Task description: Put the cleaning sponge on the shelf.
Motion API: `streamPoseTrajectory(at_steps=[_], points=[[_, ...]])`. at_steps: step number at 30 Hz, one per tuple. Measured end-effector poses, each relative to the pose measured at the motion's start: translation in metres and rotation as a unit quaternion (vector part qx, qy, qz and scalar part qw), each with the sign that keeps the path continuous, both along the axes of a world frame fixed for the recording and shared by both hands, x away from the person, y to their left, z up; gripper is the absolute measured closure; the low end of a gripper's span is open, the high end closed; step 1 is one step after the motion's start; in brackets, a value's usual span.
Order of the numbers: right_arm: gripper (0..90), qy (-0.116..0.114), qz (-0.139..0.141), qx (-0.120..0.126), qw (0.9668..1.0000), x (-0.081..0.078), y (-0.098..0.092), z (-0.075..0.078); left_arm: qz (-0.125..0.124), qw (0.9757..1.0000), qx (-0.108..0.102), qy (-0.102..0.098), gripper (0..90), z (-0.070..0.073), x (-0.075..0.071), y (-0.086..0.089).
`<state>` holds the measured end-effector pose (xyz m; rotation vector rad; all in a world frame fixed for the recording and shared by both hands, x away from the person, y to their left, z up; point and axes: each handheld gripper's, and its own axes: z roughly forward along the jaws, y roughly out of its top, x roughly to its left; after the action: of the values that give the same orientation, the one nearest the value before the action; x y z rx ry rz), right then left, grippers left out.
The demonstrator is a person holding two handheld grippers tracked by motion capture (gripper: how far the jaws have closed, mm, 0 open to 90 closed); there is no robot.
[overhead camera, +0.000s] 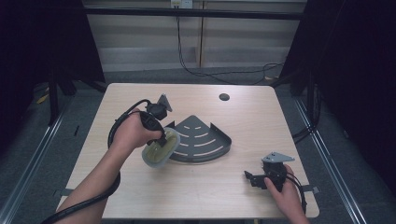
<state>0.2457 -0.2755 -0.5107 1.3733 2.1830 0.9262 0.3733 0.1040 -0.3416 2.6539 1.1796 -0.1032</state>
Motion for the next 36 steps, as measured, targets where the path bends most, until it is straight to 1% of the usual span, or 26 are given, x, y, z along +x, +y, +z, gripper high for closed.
streamPoseTrajectory(at_steps=[3, 5, 10, 12, 16, 22, 25, 27, 28, 36], points=[[9.7, 0.0, 0.0, 0.0, 1.0, 0.0, 0.0, 0.0, -0.006, 1.0, 0.003, -0.004, 72.4, 0.001, 0.003, -0.004], [9.7, 0.0, 0.0, 0.0, 1.0, 0.0, 0.0, 0.0, -0.009, 1.0, -0.003, -0.002, 72.4, 0.001, 0.007, -0.008], [9.7, 0.0, 0.0, 0.0, 1.0, 0.0, 0.0, 0.0, -0.013, 0.9999, 0.0, -0.004, 72.4, 0.001, 0.013, -0.012], [9.7, 0.0, 0.0, 0.0, 1.0, 0.0, 0.0, 0.0, -0.014, 0.9999, -0.003, -0.005, 72.4, 0.001, 0.016, -0.013], [9.7, 0.0, 0.0, 0.0, 1.0, 0.0, 0.0, 0.0, -0.02, 0.9998, 0.001, -0.005, 72.4, 0.001, 0.022, -0.019], [9.7, 0.0, 0.0, 0.0, 1.0, 0.0, 0.0, 0.0, -0.024, 0.9997, -0.003, -0.006, 72.3, 0.002, 0.028, -0.024], [9.7, 0.0, 0.0, 0.0, 1.0, 0.0, 0.0, 0.0, -0.022, 0.9997, -0.005, -0.007, 72.4, 0.003, 0.03, -0.025], [9.7, 0.0, 0.0, 0.0, 1.0, 0.0, 0.0, 0.0, -0.023, 0.9997, -0.007, -0.007, 72.4, 0.002, 0.032, -0.026], [9.7, 0.0, 0.0, 0.0, 1.0, 0.0, 0.0, 0.0, -0.023, 0.9997, -0.003, -0.009, 72.4, 0.001, 0.034, -0.027], [9.7, 0.0, 0.0, 0.0, 1.0, 0.0, 0.0, 0.0, -0.027, 0.9996, -0.003, -0.007, 72.4, -0.006, 0.046, -0.033]])
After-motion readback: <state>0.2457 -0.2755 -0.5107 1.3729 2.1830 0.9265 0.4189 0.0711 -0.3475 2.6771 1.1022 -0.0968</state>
